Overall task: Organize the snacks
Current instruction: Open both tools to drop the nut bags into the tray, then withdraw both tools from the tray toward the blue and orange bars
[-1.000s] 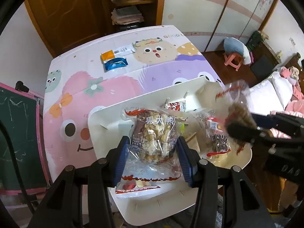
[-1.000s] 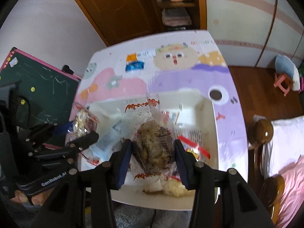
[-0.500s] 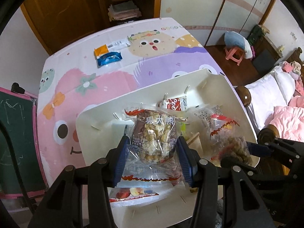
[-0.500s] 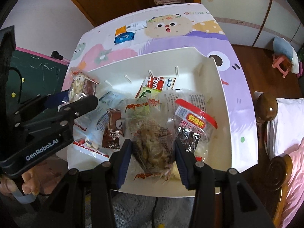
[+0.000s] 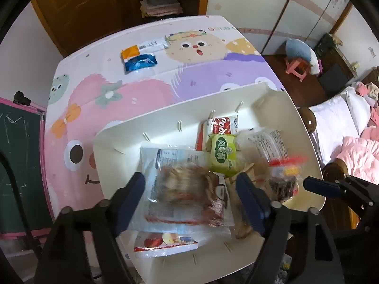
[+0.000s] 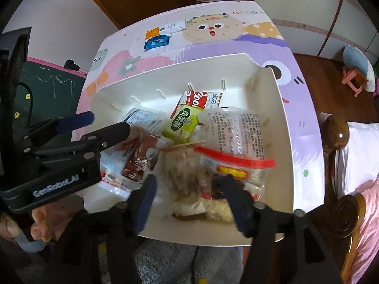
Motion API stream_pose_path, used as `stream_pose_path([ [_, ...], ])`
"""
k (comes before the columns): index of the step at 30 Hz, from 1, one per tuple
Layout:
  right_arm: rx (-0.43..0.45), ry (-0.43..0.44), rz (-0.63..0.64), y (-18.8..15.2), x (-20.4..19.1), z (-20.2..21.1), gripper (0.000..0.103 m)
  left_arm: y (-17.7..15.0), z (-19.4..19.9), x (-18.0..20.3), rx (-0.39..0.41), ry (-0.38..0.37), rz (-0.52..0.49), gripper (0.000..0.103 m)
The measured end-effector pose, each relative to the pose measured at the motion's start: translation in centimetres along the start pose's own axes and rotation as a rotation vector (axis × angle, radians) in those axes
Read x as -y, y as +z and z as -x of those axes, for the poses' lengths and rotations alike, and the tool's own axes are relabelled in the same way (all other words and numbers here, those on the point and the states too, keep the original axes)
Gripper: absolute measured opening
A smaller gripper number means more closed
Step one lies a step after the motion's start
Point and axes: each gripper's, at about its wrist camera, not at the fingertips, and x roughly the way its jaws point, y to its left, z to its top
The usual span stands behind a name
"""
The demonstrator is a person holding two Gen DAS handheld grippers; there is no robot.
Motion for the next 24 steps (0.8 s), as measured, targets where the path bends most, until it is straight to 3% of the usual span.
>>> stream_pose_path([
  [4, 0.022, -0.007, 0.005, 0.0, -0.1, 0.3, 0.069, -0.1, 0.3, -0.2, 0.005, -0.005, 0.013, 0.086],
  [24, 0.051, -0.006, -0.008, 0.2, 0.1, 0.9, 0.070, -0.6, 1.3, -0.7, 0.010, -0.001, 0.034, 0.086],
])
